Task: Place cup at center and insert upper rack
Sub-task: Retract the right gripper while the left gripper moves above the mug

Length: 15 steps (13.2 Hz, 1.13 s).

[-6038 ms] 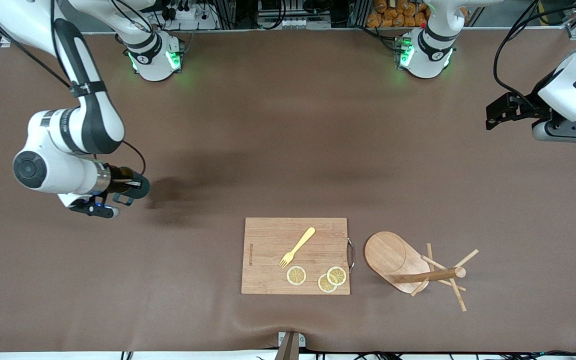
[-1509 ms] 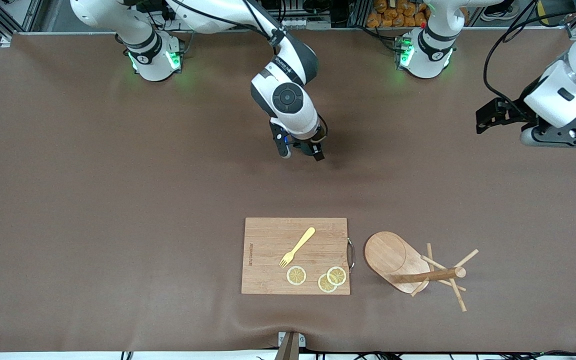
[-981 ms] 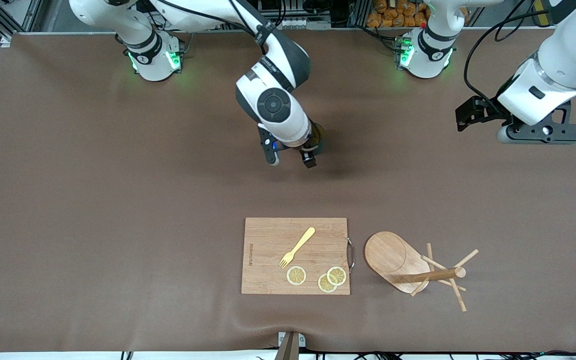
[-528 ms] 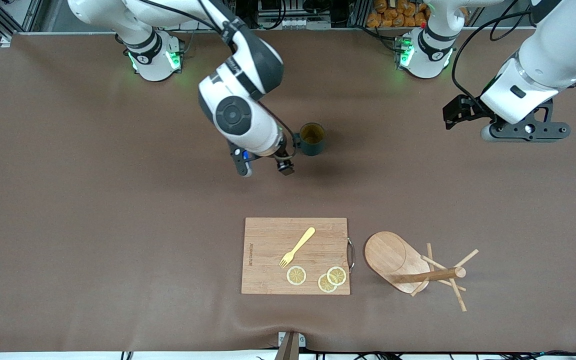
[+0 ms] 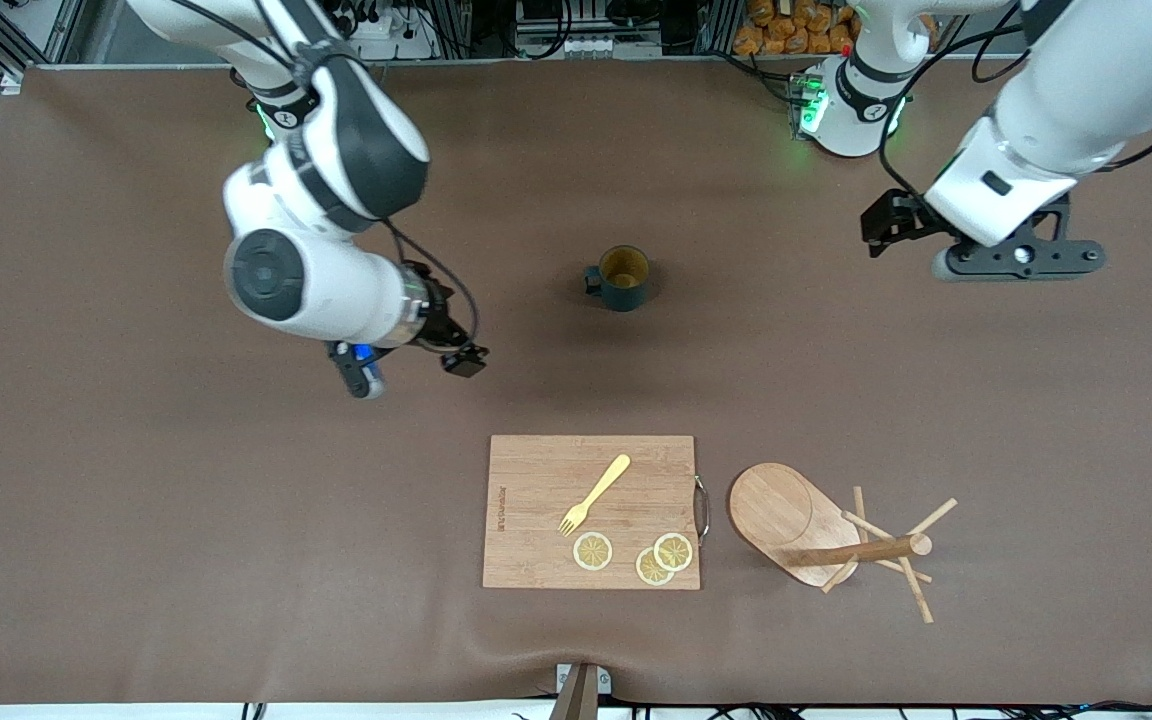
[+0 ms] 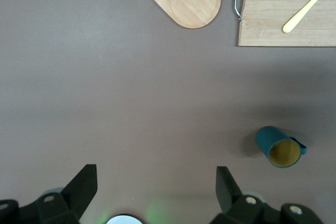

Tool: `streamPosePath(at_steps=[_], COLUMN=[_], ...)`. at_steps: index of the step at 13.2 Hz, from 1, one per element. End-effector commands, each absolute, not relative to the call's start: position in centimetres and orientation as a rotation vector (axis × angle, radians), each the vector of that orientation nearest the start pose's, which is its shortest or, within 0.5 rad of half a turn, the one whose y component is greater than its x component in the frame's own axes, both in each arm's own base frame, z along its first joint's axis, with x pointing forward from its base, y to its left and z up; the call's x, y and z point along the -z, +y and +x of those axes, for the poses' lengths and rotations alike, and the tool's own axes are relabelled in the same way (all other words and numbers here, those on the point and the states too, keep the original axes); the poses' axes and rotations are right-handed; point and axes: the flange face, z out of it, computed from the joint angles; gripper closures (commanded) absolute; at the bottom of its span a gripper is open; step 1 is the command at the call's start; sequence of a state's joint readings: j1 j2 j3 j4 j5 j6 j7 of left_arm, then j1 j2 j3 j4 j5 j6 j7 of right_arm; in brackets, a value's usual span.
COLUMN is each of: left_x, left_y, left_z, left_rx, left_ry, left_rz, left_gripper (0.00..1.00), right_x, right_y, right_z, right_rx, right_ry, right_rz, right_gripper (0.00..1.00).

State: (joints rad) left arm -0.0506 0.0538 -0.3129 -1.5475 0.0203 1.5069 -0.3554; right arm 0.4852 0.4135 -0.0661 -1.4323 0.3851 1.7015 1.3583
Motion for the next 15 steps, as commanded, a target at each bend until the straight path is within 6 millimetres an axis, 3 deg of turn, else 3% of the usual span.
streamPosePath(at_steps=[1,4,7,9,12,15], left_x=[-58.7,-57.0,-55.8,-54.0,-50.0,-47.3], left_y=[-22.8,-27.2,-32.9,-37.7,-46.0,-52.5], left_z=[52.1,50.7,47.4,46.1,42.6,38.7], left_rx=[-0.134,-0.078,-0.062,0.008,0.083,0.137], left_ry=[-0.011,-0.062,-0.097,-0.152,-0.231,-0.238], left_rz=[-3.067,-3.077,-3.071,-3.041,-2.984,-2.979], left_gripper=[0.00,0.00,0.00,0.00,0.00,0.00], right_x=[-47.5,-48.9,-49.3,-50.4,-51.5,-51.9], right_y=[26.0,20.2,15.0,12.6,7.3,1.0], right_z=[60.0,61.0,61.6,61.6,62.0,62.3], right_rx=[-0.521,-0.490,-0.457,-0.373,-0.330,-0.285], right_ry=[1.310,1.138,0.945,0.779,0.552,0.217], right_rz=[-2.664,-2.740,-2.853,-2.987,-3.013,-3.072], right_gripper=[0.00,0.00,0.00,0.00,0.00,0.00])
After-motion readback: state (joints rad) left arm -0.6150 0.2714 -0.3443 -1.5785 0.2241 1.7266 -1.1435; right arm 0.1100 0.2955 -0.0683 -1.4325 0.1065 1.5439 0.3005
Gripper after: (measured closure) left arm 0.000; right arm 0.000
